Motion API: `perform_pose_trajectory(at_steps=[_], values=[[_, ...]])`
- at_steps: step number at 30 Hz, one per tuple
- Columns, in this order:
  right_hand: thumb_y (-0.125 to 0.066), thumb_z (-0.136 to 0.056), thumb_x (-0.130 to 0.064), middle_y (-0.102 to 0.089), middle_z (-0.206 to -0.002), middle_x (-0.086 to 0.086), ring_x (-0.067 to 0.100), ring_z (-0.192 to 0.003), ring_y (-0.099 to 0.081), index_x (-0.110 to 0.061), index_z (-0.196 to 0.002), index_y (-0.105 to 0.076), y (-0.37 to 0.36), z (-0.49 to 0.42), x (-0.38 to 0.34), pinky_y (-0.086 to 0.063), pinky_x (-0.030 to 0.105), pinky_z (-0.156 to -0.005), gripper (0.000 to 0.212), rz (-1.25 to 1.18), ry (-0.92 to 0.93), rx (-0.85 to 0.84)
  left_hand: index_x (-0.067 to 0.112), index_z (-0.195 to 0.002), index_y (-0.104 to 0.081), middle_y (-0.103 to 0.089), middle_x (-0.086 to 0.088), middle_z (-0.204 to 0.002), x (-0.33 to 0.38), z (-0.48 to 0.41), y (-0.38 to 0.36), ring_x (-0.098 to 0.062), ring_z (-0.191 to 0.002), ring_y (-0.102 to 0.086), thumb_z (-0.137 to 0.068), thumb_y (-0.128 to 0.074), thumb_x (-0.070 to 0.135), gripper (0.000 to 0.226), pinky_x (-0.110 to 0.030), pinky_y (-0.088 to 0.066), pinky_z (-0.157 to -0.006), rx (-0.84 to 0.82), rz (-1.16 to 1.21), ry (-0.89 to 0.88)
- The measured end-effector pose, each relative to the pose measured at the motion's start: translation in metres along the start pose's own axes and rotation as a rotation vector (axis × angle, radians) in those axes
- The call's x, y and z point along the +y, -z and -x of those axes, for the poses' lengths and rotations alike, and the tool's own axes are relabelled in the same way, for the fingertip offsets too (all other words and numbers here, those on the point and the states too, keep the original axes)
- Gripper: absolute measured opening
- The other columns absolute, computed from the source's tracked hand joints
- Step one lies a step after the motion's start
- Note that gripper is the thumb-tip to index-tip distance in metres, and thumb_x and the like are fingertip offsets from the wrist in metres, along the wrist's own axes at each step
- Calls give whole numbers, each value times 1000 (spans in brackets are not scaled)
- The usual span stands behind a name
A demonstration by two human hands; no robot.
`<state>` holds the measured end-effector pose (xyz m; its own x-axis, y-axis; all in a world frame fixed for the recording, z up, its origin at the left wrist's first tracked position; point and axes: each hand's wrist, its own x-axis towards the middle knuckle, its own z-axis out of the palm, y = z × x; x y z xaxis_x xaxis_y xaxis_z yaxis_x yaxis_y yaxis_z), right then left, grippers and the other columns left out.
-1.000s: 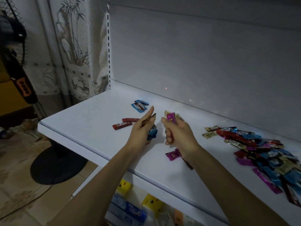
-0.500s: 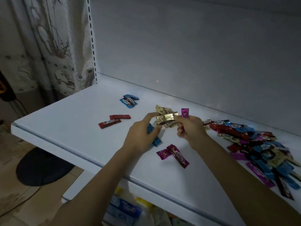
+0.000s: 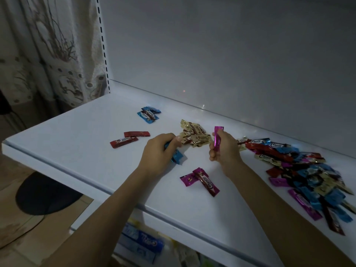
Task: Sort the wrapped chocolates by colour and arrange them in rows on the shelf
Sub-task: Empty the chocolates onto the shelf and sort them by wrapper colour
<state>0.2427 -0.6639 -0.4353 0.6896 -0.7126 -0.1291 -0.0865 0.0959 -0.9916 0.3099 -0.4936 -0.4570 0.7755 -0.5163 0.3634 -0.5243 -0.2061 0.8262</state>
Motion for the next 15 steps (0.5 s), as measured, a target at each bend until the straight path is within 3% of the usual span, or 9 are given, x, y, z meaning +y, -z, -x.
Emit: perform_pose_trajectory(at_steps=[2,4,8,12,15], values=[[-35,-102,-19,-54,-54,1,12,-38,-45,-7,-96,-55,0,9,3,-38,21,-40,24,16,103,-28,4,-78,-59,-57,-8,-71,-1,1,3,-19,-70,-55,-99,-45,38,42,-41,-49,-69,74,115,43],[-35,-102,-17,-56,-55,1,13,-42,-46,-9,-88,-56,-3,23,2,-38,21,-41,26,57,198,-83,1,-77,-55,-54,-18,-73,0,2,7,-16,-66,-49,-99,-44,41,47,-37,-45,-65,158,247,92],[-39,-103,-22,-63,-64,5,14,-39,-50,-19,-90,-59,-11,47,-2,-43,23,-40,23,185,338,-192,12,-73,-48,-48,-2,-68,11,3,11,1,-58,-49,-103,-35,39,43,-12,-38,-55,257,324,210],[-36,-103,-21,-46,-62,4,5,-40,-38,-18,-90,-56,-23,62,-9,-30,16,-36,25,81,193,-251,15,-76,-47,-51,-6,-74,13,-1,14,-10,-62,-42,-104,-25,42,45,-22,-33,-55,286,488,428],[-31,-102,-16,-53,-65,7,10,-43,-41,-12,-93,-56,-27,71,-10,-33,19,-42,27,171,181,-314,15,-75,-45,-47,-6,-75,18,4,14,-11,-63,-39,-99,-32,22,27,-23,-32,-54,176,550,434]])
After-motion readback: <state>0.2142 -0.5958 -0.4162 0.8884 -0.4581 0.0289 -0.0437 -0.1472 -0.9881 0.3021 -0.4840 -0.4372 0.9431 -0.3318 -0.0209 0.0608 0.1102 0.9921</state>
